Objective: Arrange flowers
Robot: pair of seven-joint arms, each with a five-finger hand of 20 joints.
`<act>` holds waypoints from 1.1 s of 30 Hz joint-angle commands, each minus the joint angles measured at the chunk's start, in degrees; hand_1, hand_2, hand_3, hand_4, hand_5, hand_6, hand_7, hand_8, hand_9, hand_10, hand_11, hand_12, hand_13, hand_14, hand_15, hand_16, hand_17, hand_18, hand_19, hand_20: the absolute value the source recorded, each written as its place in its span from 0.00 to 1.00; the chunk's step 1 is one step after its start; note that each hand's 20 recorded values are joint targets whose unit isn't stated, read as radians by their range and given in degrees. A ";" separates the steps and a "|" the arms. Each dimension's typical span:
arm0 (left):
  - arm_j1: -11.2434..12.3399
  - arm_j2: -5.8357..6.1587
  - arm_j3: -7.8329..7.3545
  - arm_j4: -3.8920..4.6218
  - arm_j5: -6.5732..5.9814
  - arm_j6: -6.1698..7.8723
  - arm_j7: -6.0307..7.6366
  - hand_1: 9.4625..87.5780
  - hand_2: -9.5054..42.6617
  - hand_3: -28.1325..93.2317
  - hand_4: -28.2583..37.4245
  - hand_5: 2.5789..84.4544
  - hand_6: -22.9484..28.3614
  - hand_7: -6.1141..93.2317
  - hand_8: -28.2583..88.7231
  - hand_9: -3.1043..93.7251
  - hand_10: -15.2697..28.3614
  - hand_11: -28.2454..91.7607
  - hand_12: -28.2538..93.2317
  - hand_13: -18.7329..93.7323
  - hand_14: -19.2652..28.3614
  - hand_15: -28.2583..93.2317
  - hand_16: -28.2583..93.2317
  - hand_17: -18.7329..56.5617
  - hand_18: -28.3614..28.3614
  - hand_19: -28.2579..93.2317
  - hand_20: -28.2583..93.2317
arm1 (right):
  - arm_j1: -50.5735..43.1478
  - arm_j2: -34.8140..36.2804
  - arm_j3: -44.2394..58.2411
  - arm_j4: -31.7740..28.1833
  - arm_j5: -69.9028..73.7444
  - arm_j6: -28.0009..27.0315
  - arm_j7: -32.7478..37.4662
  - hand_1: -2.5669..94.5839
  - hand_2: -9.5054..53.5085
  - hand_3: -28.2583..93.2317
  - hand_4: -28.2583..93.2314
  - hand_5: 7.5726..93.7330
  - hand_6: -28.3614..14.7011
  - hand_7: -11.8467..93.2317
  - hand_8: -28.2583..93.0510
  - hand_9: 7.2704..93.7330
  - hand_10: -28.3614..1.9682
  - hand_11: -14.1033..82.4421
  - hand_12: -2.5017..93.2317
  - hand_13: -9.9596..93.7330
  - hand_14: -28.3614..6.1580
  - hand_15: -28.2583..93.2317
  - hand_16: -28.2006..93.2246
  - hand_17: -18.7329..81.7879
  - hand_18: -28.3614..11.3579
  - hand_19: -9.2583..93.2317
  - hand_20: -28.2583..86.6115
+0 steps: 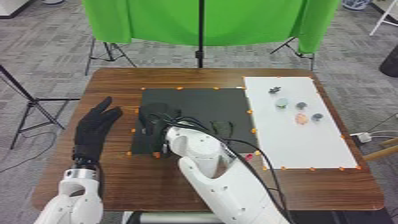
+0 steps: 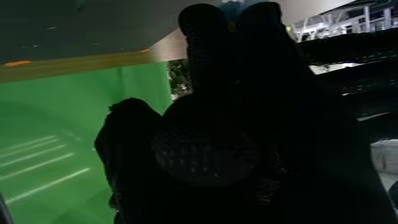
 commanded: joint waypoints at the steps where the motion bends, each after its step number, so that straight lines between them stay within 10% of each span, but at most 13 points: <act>1: -0.26 -0.40 0.58 0.73 -0.11 -0.67 -0.42 0.12 0.35 0.83 0.00 0.52 0.51 0.13 0.20 0.52 0.67 0.35 0.34 0.50 0.74 0.32 0.25 0.39 0.69 0.26 0.42 | -0.30 -2.04 0.04 1.03 -1.89 1.37 -1.38 0.70 0.00 0.63 0.14 0.83 0.70 0.28 0.31 0.97 0.68 0.20 0.40 1.00 0.83 0.74 0.48 0.87 0.50 1.00 0.75; 33: 2.96 -1.54 -1.20 -1.02 0.35 0.27 1.11 0.10 0.20 0.81 0.00 0.52 0.51 0.13 0.20 0.52 0.66 0.36 0.34 0.50 0.75 0.32 0.26 0.37 0.69 0.25 0.41 | 0.94 -0.12 1.60 0.71 -5.71 -0.94 -4.83 0.55 0.00 0.70 0.10 0.61 0.74 0.25 0.15 0.88 0.62 0.28 0.31 1.00 0.83 0.72 0.50 0.86 0.49 1.00 0.75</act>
